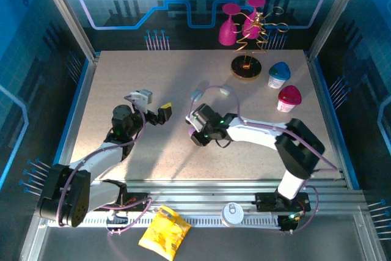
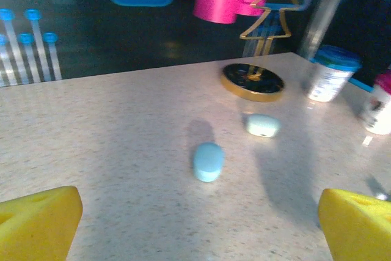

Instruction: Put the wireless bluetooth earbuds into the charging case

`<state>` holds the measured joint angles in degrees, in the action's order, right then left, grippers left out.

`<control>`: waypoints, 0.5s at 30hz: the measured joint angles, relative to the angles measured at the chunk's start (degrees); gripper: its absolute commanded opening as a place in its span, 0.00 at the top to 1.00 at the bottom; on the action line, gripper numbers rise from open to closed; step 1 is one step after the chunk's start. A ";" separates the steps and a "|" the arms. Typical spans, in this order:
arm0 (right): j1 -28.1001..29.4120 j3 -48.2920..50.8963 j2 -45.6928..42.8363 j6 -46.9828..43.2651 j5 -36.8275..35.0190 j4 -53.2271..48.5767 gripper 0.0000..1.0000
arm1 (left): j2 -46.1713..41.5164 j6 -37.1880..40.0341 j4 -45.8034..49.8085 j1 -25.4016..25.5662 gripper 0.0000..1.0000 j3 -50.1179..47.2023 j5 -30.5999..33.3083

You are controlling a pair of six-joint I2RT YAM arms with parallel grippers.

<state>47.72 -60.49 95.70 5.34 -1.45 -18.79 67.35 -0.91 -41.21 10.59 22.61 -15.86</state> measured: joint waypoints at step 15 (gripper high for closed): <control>-10.29 -7.61 -15.54 -24.20 24.04 -20.92 0.79 | 5.44 5.44 -1.51 5.84 0.01 5.35 -37.97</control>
<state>37.43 -68.10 80.16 -18.85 22.59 -39.70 72.79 4.54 -42.72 16.43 27.97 -53.82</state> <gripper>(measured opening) 0.291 0.994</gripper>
